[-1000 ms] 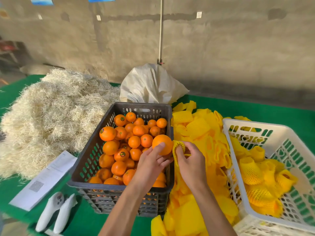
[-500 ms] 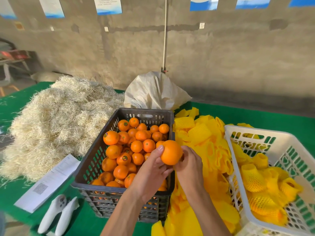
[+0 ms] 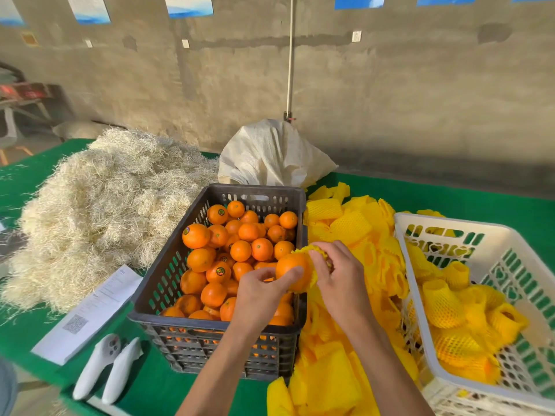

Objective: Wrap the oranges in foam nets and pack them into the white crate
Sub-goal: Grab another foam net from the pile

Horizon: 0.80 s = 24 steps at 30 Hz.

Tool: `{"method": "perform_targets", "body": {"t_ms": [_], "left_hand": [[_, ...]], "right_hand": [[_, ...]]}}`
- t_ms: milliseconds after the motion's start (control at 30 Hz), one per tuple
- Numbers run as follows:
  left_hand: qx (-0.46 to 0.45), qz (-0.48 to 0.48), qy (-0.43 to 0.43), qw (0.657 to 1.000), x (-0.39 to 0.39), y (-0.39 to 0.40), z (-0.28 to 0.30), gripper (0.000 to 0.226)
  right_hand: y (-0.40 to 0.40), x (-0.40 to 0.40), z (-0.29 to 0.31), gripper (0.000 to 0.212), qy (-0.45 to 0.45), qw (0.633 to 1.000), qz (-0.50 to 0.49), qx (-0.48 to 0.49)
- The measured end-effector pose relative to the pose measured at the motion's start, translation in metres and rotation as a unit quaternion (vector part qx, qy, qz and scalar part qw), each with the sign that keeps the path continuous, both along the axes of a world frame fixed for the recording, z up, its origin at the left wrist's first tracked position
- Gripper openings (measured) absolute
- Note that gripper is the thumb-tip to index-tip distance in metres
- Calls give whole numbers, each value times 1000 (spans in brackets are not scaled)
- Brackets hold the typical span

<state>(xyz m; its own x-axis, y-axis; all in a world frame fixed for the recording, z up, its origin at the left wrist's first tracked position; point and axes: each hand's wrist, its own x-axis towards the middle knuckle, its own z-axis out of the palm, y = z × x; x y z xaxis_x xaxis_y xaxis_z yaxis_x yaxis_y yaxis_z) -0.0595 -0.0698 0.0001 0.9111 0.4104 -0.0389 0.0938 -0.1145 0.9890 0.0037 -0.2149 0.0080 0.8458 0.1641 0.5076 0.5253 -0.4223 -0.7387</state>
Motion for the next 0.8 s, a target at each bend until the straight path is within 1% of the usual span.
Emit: {"method": "perform_targets", "body": {"t_ms": [67,100,200,267,300,367,400,467,500,567,667,733,800], "left_hand": [[59,27,-31,997,3,-5,3,72],[87,45,-36,995,6,-7,6,71],[207,68,-33,975,10,-11,9,54],[270,54,-67,959,9,-12,7,51],[282,44,-87,954,8,-12,7,51],[267,22,-119,956,7,-10,7,52],[253,7,-126,959,7,-8,6,54],[222,-34,-124,966,8,-8,8,58],[194,-57,-119,972,8,-10,9,60],[138,-88,-119,979,7,-14,11,61],[89,-93,-140,982,3,-17,13,53],[68,-95,-146,982,1,-17,12,49],[67,-110,-152,980,1,-18,11,48]], "right_hand": [[5,-11,0,24,-54,998,21,-28],[7,-15,0,24,-68,997,25,-32],[5,-18,0,22,-79,997,-4,-7],[1,-17,1,20,-78,997,-30,4],[-1,-16,3,20,-81,996,-37,0],[-5,-14,4,19,-74,997,-23,5],[-6,-14,5,20,-52,998,-8,20],[-6,-13,6,20,-1,999,11,48],[-6,-13,6,19,7,998,11,54],[-6,-13,6,21,5,998,2,60],[-7,-14,4,22,4,997,4,71],[-7,-14,2,18,5,997,9,74],[-6,-15,1,11,2,996,2,87]]}}
